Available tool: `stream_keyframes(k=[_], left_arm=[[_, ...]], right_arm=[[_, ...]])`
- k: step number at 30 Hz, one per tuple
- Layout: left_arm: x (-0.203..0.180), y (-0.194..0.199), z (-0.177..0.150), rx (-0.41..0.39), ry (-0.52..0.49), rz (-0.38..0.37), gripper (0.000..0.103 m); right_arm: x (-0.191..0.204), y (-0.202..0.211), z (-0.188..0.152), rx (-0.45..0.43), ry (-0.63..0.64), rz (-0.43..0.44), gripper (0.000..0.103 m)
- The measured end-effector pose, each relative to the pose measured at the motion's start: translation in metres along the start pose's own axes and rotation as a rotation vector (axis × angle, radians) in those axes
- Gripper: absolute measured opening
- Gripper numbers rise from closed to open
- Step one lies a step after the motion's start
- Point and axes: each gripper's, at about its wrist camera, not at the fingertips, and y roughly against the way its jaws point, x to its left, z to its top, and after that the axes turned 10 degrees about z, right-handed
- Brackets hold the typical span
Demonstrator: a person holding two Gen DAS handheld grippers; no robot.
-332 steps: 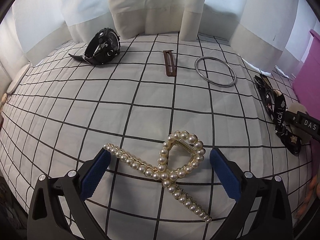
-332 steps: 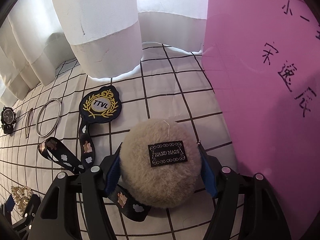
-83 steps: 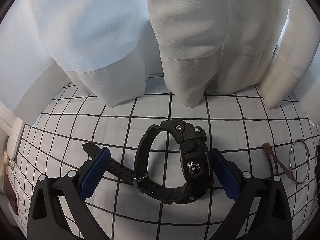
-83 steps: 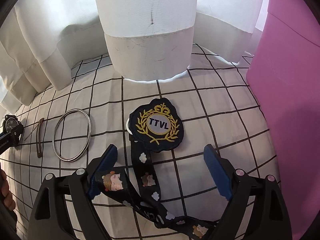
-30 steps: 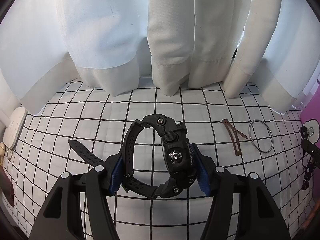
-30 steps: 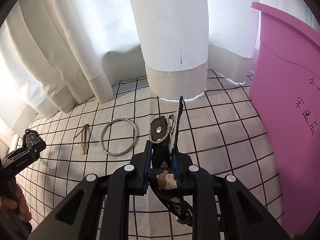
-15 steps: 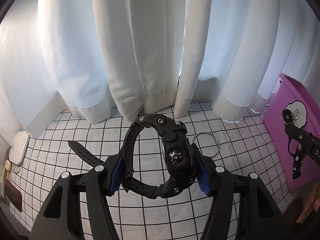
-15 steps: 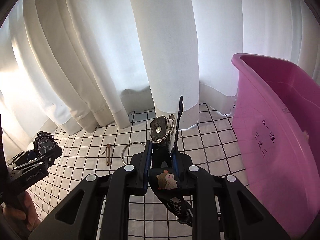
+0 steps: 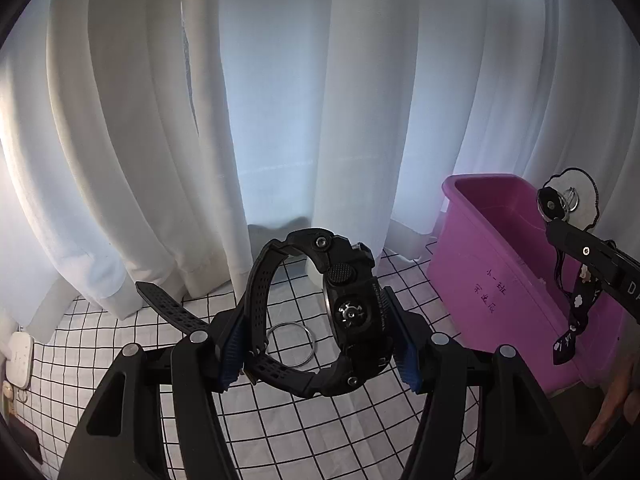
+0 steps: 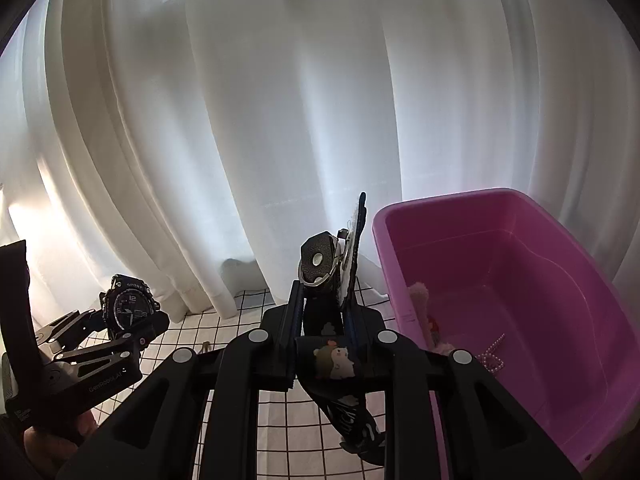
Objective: Organize jewelry
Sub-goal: 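Carry the watch and lanyard over the pink bin and open both grippers, then withdraw both grippers from the bin back over the table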
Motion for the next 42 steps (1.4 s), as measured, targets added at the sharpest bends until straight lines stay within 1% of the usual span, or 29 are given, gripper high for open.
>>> stream_keyframes(k=[4, 9, 12, 15, 19, 21, 25, 28, 30, 32, 34, 35, 36, 37, 39, 40, 42], left_arm=[[-0.041, 0.008, 0.019, -0.030, -0.032, -0.071, 0.059], [-0.100, 0.011, 0.039, -0.060, -0.088, -0.129, 0.059], [-0.135, 0.009, 0.049, -0.062, -0.107, -0.173, 0.059], [-0.170, 0.004, 0.053, -0.045, -0.141, -0.204, 0.059], [-0.210, -0.011, 0.051, 0.019, -0.170, -0.223, 0.059], [-0.223, -0.021, 0.048, 0.056, -0.180, -0.220, 0.059], [-0.242, -0.040, 0.047, 0.108, -0.190, -0.200, 0.059], [-0.250, -0.053, 0.050, 0.123, -0.193, -0.172, 0.059], [-0.257, -0.053, 0.049, 0.134, -0.194, -0.157, 0.060], [-0.260, -0.056, 0.049, 0.150, -0.193, -0.148, 0.061], [-0.260, -0.055, 0.049, 0.136, -0.189, -0.139, 0.063], [-0.260, -0.053, 0.050, 0.119, -0.189, -0.126, 0.069], [-0.261, -0.053, 0.052, 0.098, -0.190, -0.114, 0.074], [-0.261, -0.050, 0.053, 0.080, -0.189, -0.108, 0.083], [-0.261, -0.044, 0.056, 0.059, -0.186, -0.110, 0.085], [-0.262, -0.043, 0.057, 0.058, -0.187, -0.105, 0.088], [-0.262, -0.040, 0.059, 0.052, -0.184, -0.093, 0.089]], right_arm=[[-0.031, 0.032, 0.012, -0.044, -0.019, -0.063, 0.019], [-0.074, 0.066, 0.021, -0.082, -0.055, -0.145, 0.019], [-0.099, 0.079, 0.026, -0.084, -0.075, -0.181, 0.019], [-0.125, 0.080, 0.024, -0.066, -0.117, -0.184, 0.019], [-0.151, 0.065, 0.015, 0.003, -0.179, -0.172, 0.019], [-0.162, 0.053, 0.008, 0.050, -0.208, -0.159, 0.019], [-0.178, 0.034, -0.003, 0.107, -0.242, -0.140, 0.019], [-0.185, 0.028, -0.009, 0.133, -0.239, -0.136, 0.019], [-0.187, 0.025, -0.010, 0.141, -0.233, -0.133, 0.019], [-0.193, 0.020, -0.009, 0.150, -0.226, -0.143, 0.024], [-0.198, 0.015, -0.006, 0.156, -0.222, -0.145, 0.050], [-0.198, 0.017, -0.005, 0.154, -0.221, -0.138, 0.054], [-0.199, 0.018, -0.005, 0.150, -0.217, -0.143, 0.056], [-0.200, 0.018, -0.005, 0.150, -0.212, -0.148, 0.056], [-0.201, 0.021, -0.004, 0.149, -0.216, -0.142, 0.057], [-0.202, 0.021, -0.005, 0.148, -0.220, -0.134, 0.058], [-0.206, 0.022, -0.005, 0.145, -0.226, -0.127, 0.058]])
